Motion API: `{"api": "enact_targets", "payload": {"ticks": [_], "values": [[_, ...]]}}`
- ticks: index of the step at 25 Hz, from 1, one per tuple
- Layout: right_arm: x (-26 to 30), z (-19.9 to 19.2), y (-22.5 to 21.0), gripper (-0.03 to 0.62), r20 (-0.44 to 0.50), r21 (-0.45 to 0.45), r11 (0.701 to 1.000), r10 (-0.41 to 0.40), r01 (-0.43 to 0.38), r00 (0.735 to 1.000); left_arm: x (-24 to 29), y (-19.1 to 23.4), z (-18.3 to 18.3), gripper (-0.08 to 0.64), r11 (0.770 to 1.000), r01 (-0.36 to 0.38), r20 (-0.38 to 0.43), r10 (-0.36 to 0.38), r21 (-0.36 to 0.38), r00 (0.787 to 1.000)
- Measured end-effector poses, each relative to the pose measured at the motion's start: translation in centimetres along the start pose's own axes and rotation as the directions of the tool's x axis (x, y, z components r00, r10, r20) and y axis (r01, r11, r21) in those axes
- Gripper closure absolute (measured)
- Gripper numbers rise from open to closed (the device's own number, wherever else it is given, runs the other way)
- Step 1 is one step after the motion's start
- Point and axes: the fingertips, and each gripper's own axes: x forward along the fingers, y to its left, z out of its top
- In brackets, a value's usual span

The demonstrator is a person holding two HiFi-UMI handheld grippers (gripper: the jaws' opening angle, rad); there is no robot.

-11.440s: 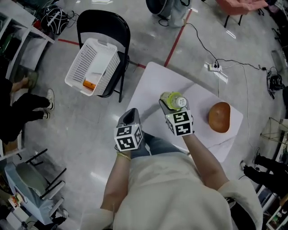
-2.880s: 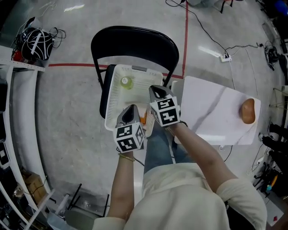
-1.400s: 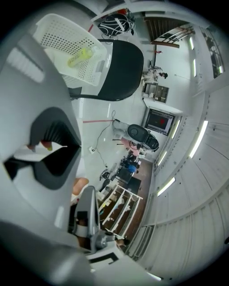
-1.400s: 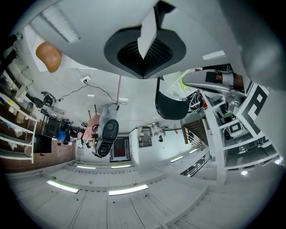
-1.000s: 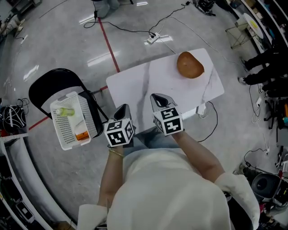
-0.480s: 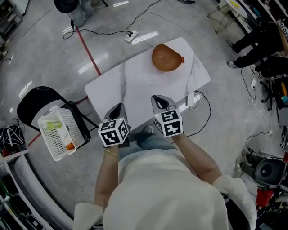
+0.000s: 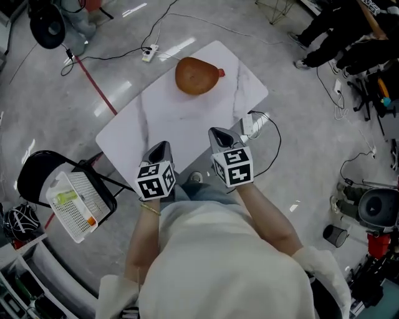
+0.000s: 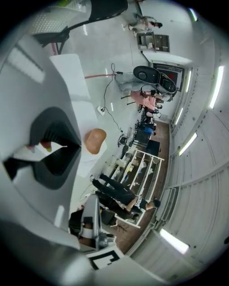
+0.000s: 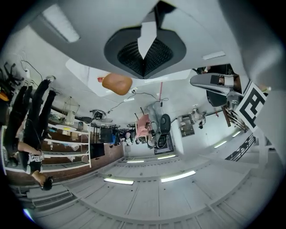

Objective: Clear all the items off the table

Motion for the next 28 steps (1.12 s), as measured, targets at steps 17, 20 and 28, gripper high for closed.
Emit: {"api": "enact_targets", "payload": {"ticks": [17,20,28], "values": [[-2.0,-0.2,-7.4,0.594,0.008,0.13,0.985,-0.117,0.115,0.993,6.4,-6.0,2.7,0.551,0.987,0.117,-0.055,-0.112,0.113,0.992],[-1.3,0.1,-8.2,0.594,0.003,0.115,0.987,-0.112,0.111,0.994,7.7,-6.5,3.1,0.552,0.986,0.121,-0.058,-0.115,0.113,0.992],[2.4,0.6,-11.2,0.594,-0.029,0.114,0.99,-0.083,0.086,0.996,12.8,-6.1,3.8,0.552,0.993,0.09,-0.069,-0.084,0.083,0.994]]}}
